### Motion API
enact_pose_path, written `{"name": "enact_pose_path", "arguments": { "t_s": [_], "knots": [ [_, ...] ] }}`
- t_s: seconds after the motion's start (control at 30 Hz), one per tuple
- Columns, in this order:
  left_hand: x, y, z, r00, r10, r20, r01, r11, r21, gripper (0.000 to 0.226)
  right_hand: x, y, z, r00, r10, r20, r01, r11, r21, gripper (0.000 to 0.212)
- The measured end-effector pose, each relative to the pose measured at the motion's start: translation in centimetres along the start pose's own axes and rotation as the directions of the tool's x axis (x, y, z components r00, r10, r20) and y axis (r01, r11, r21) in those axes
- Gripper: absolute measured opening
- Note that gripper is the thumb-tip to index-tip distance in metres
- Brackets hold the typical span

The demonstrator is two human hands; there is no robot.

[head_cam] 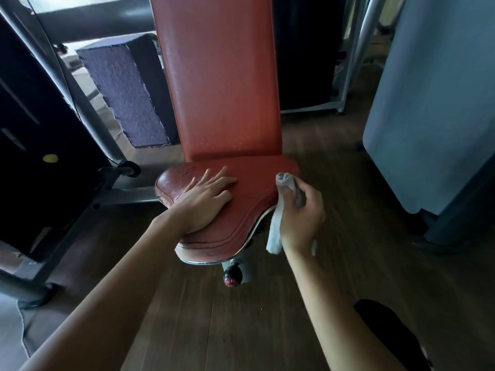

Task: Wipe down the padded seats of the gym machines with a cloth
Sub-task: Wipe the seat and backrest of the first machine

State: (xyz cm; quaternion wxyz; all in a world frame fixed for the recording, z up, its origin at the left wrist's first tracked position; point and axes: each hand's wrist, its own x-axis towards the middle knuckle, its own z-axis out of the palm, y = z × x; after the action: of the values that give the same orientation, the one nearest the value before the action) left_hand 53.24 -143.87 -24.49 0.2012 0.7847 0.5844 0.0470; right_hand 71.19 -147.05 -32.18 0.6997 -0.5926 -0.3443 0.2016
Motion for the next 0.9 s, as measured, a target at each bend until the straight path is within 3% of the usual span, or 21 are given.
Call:
{"name": "enact_pose_path", "arguments": {
  "t_s": [0.17, 0.3, 0.47, 0.63, 0.8, 0.9],
  "knots": [
    [1.4, -0.2, 0.1, 0.999, -0.009, 0.053, 0.009, 1.000, -0.006, 0.051, -4.5, 0.7, 0.4, 0.991, -0.127, 0.027, 0.128, 0.992, -0.012, 0.019],
    [1.9, -0.6, 0.2, 0.998, -0.001, 0.055, 0.001, 1.000, -0.004, 0.051, -2.6, 1.5, 0.3, 0.979, -0.200, 0.024, 0.201, 0.979, -0.034, 0.015],
    [2.4, -1.2, 0.4, 0.998, 0.010, 0.057, -0.009, 1.000, -0.008, 0.051, -1.3, 2.2, 1.5, 0.986, -0.125, -0.110, 0.123, 0.992, -0.023, 0.019],
    [2.7, -1.3, 0.4, 0.998, 0.017, 0.058, -0.016, 1.000, -0.011, 0.053, -4.5, 1.3, 0.5, 0.984, -0.179, 0.011, 0.179, 0.984, -0.003, 0.014],
    [2.5, -1.1, 0.3, 0.998, 0.021, 0.054, -0.020, 1.000, -0.020, 0.051, -0.1, 1.6, 1.5, 0.989, -0.094, -0.113, 0.092, 0.995, -0.030, 0.013],
    [2.6, -1.1, 0.2, 0.999, 0.022, 0.047, -0.021, 1.000, -0.021, 0.051, -2.2, 1.1, 1.4, 0.994, -0.099, -0.048, 0.099, 0.995, -0.007, 0.013]
  ]
}}
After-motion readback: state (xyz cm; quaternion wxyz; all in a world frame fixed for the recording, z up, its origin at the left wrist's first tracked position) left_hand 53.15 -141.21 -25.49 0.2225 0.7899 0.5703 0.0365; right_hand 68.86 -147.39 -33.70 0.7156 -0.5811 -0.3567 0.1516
